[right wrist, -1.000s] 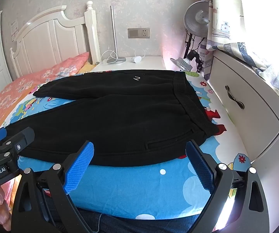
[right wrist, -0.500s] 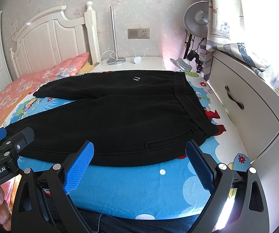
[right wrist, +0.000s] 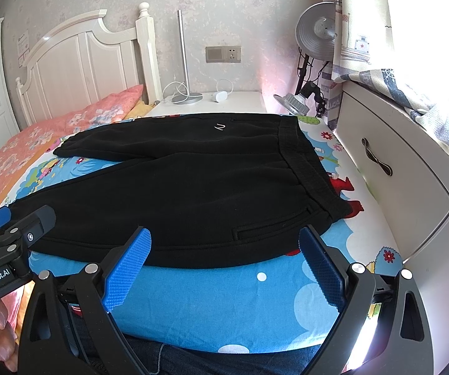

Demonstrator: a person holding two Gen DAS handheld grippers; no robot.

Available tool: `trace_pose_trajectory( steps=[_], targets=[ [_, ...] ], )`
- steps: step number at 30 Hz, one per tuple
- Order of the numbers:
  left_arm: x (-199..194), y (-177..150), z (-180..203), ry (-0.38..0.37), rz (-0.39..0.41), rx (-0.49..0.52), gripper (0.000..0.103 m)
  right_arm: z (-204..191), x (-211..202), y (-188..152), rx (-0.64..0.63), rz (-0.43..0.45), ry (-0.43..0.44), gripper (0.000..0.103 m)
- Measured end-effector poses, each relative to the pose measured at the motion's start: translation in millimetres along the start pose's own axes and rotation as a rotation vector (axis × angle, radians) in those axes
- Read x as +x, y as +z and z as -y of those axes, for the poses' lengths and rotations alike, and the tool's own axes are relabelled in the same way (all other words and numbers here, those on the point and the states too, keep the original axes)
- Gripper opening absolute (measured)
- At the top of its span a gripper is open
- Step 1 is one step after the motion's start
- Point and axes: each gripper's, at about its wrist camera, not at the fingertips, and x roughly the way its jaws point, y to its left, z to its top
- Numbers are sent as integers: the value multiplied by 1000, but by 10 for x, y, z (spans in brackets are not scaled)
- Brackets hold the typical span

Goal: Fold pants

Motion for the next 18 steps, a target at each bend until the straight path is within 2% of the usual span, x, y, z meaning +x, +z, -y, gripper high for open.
trace_pose_trajectory(
  steps=[18],
  targets=[
    [11,1,-12,0,0,-2,101,-4,-3,8,0,3,-1,92]
  ],
)
